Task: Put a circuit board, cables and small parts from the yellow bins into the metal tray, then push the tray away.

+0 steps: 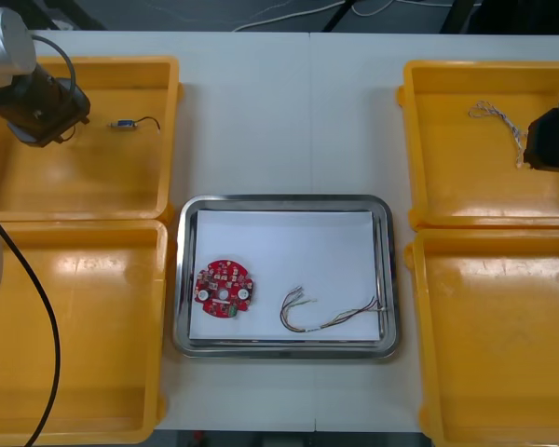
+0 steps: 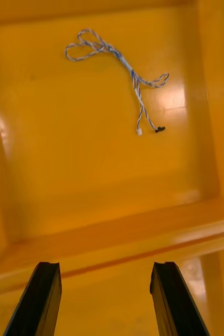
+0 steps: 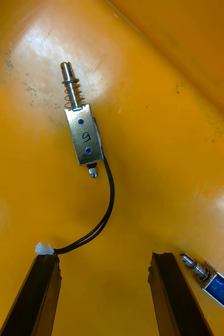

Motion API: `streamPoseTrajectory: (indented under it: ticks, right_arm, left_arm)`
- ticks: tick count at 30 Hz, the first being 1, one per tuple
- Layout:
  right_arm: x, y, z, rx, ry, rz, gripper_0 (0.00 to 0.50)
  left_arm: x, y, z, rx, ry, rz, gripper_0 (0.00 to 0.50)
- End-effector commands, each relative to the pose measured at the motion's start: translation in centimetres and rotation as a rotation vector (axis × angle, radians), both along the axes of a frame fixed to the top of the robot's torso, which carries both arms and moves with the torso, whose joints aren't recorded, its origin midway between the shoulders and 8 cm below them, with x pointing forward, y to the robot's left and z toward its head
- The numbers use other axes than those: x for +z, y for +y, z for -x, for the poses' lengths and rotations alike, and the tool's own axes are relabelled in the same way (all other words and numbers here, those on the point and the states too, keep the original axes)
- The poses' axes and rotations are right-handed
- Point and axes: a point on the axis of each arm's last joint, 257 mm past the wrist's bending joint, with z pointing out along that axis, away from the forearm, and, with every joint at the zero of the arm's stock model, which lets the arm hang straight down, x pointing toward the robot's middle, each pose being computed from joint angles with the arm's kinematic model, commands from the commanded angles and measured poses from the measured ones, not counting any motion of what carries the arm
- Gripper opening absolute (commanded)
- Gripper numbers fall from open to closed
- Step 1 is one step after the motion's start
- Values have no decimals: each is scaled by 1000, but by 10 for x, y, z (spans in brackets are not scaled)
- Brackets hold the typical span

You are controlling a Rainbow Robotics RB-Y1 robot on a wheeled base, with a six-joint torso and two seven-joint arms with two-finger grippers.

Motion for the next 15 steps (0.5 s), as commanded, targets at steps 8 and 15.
streamPoseTrajectory:
  ticks: [8, 15]
  right_arm:
    - [6, -23, -53, 67, -66, 39, 500]
    - [10, -40, -87, 87, -101, 56, 500]
  left_arm:
    - [33, 3, -12, -100, -50, -80, 500]
    - [33, 18, -3, -111, -18, -110, 500]
